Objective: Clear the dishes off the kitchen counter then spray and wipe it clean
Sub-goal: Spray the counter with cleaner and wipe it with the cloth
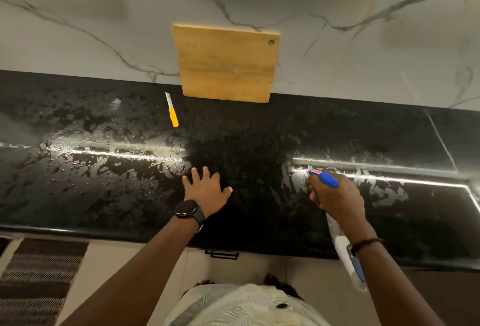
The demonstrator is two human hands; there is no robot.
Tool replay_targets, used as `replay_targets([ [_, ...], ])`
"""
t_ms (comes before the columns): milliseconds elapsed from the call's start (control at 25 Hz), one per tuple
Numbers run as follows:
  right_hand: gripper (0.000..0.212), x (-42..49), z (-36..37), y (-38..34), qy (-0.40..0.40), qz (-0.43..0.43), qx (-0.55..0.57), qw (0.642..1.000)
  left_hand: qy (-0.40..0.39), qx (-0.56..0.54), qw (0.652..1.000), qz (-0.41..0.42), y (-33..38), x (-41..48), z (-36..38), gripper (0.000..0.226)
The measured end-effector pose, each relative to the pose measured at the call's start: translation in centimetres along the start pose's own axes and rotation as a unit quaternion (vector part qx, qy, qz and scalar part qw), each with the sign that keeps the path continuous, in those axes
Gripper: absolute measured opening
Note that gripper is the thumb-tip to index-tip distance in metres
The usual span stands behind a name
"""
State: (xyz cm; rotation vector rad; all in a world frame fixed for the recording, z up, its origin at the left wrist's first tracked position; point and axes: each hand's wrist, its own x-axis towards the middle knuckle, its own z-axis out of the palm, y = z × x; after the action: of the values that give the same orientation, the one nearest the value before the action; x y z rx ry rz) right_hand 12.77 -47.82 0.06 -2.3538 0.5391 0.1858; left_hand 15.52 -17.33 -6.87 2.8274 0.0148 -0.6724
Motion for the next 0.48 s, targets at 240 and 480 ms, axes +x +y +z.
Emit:
replay_targets([
  [240,0.046,6.8,-3.0,-1.5,0.027,-0.067,0.020,0.997,-0.091,-0.045,0.995,-0.023,6.3,4.1,0.2,0.071],
  [480,0.051,13.0,-6.2,-3.6,0.071,-0.090,0.032,0.993,-0.091,-0.084,0.987,-0.099,9.0,6.1,0.5,0.069],
])
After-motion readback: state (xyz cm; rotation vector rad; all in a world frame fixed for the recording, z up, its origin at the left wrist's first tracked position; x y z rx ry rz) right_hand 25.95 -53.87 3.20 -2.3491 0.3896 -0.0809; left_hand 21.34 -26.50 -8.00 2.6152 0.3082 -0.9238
